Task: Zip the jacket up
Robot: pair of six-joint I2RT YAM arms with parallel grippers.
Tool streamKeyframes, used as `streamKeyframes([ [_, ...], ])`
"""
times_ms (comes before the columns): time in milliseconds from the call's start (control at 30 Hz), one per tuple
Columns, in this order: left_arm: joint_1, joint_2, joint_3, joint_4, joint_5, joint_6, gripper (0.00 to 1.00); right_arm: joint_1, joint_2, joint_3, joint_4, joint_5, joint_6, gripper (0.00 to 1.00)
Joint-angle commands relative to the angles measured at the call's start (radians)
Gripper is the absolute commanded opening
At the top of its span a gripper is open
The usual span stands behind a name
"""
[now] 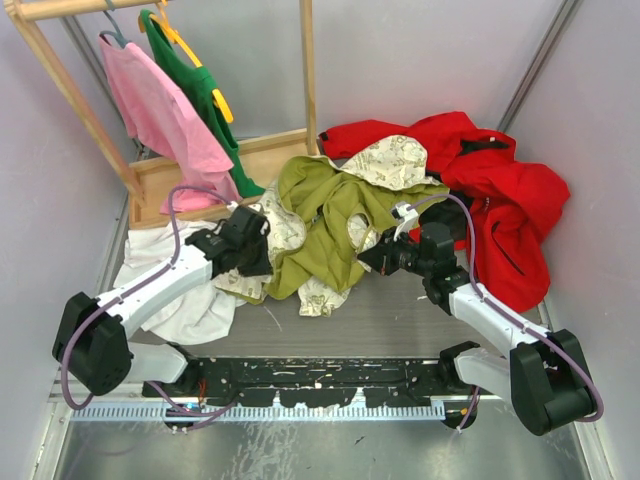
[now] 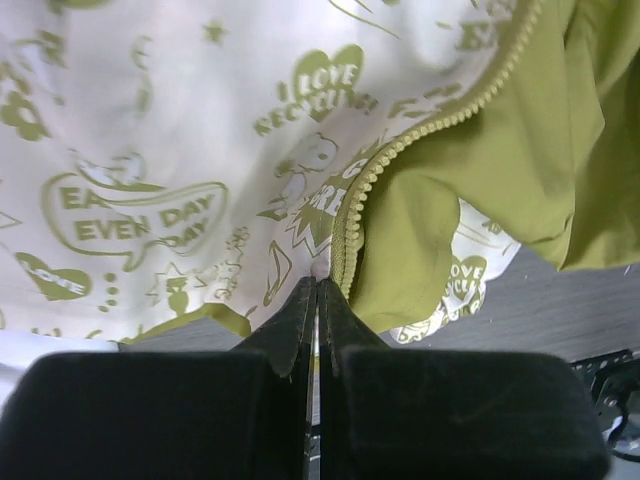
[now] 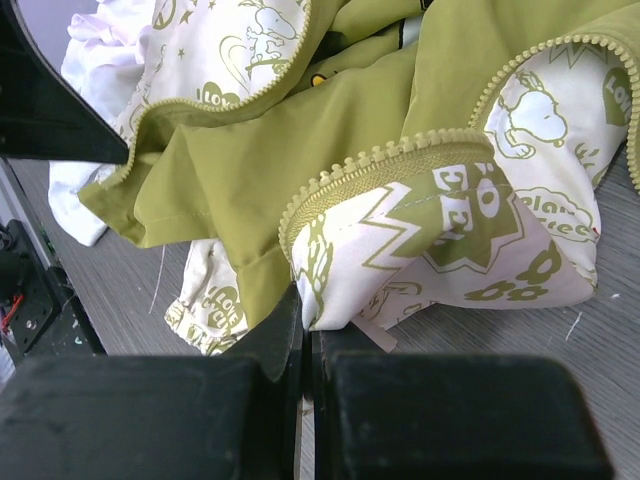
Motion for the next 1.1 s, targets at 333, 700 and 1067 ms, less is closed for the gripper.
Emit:
streamKeyframes([
  [333,0.120,-0.003,-0.035,0.105,0.152,-0.030,0.05,0.005,-0.004,0.016,0.034,0.012,-0.007,0.06],
  [700,0.120,0.095,-0.094,0.200,0.294,-0.073,0.14,0.009,0.009,0.018,0.036,0.012,-0.007,0.06],
  [1067,0.076,0.070,-0.103,0.141,0.281,-0.028,0.46,0.014,0.023,0.021,0.037,0.013,-0.010,0.06],
])
